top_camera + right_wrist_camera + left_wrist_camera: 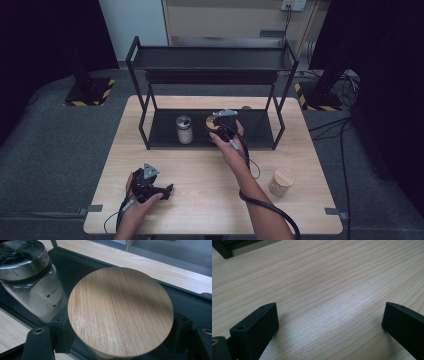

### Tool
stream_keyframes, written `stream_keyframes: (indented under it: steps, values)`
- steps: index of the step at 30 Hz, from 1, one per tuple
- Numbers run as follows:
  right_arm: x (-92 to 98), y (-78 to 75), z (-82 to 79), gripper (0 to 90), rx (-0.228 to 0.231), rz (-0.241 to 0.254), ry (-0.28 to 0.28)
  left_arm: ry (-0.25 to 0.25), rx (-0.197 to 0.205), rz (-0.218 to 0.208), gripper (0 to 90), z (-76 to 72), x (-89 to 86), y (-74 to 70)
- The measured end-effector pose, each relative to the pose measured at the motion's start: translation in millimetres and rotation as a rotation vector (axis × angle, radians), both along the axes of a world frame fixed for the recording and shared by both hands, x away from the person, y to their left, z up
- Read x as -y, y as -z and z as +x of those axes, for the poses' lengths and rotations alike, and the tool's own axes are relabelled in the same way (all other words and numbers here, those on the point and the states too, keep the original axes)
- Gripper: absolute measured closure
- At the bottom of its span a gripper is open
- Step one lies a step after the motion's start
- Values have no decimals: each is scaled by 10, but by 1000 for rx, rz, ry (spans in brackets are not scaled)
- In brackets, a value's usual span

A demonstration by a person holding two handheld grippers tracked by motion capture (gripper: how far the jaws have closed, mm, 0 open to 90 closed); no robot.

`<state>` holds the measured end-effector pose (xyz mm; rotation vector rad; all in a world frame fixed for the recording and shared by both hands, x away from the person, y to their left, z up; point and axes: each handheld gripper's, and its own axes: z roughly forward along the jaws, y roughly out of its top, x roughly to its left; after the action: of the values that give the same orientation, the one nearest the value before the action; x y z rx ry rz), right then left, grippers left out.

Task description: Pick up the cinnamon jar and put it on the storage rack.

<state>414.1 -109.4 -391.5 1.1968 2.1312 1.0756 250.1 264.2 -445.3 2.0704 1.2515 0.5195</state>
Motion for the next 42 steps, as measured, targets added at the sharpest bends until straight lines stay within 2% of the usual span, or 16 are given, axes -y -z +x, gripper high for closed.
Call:
stream_keyframes:
  steps: [16,31,42]
  values:
    - [-54,82,85,258,-23,-3,20,0,0,1,0,-1,1,-1]
    - [-83,110,125,258,-26,-10,17,0,0,1,0,-1,1,-1]
    - [-103,150,131,258,-32,3,14,0,0,0,0,-1,1,0]
